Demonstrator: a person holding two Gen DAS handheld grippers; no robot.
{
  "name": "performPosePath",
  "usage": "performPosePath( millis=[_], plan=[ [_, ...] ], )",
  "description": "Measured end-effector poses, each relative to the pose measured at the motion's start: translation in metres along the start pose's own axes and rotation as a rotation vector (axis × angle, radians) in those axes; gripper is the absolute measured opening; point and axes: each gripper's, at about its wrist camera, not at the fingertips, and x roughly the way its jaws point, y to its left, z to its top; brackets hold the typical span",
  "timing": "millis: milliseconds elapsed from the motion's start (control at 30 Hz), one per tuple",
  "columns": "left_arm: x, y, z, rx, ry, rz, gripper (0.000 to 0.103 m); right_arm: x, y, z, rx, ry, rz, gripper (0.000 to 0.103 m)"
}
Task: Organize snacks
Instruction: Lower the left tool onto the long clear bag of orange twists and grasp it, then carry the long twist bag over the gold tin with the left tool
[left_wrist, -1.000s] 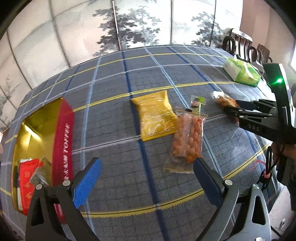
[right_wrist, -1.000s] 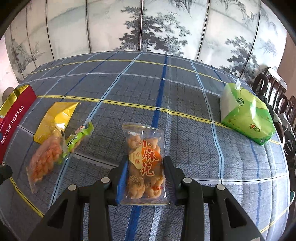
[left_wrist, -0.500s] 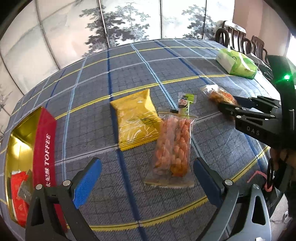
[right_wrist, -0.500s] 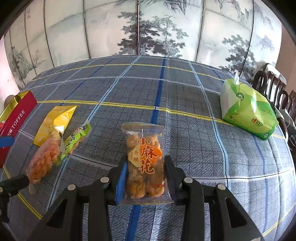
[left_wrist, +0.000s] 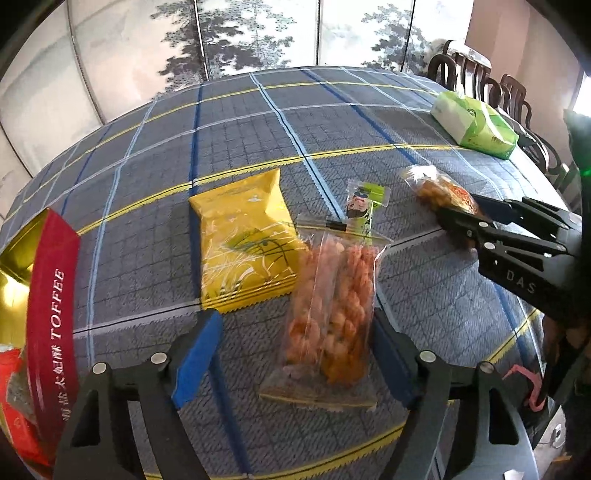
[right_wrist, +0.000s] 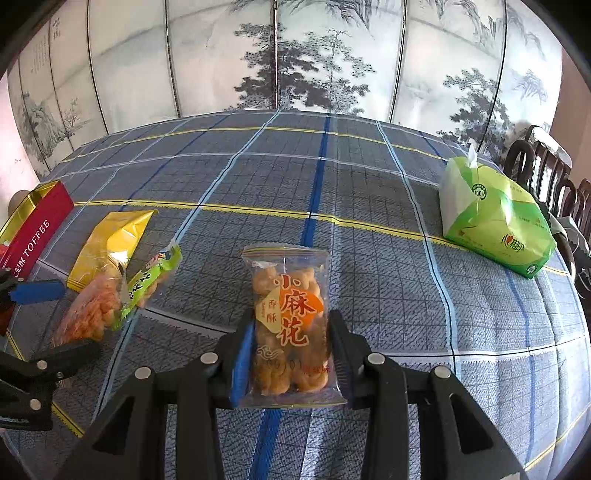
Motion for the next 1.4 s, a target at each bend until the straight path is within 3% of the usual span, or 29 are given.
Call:
performPosePath(
  millis=[133, 300, 333, 633, 933, 1400],
  plan=[
    [0.000, -0.004, 0.001, 0.017, -0.014, -0.011, 0.063, 0.000, 0.001, 0.000, 0.001, 0.000, 0.000, 0.039],
    [-0.004, -0.008, -0.002, 0.037, -0.039, -0.025, 0.037, 0.000, 0.000, 0.000, 0.001, 0.000, 0.000, 0.039],
    [-0.005, -0.008, -0.002, 0.038, -0.039, -0.028, 0.036, 0.000, 0.000, 0.000, 0.001, 0.001, 0.000, 0.039],
    [-0.012, -0.008, -0.009, 0.038, -0.039, -0.032, 0.036, 0.000, 0.001, 0.000, 0.001, 0.001, 0.000, 0.039],
    [-0.032, -0.001, -0.015, 0.019, -0.058, 0.014, 0.036, 0.000, 0.000, 0.000, 0.001, 0.001, 0.000, 0.039],
    [-0.094, 0.064, -0.019, -0.138, -0.123, 0.148, 0.036, -0.001, 0.000, 0.000, 0.002, 0.001, -0.001, 0.039]
  ],
)
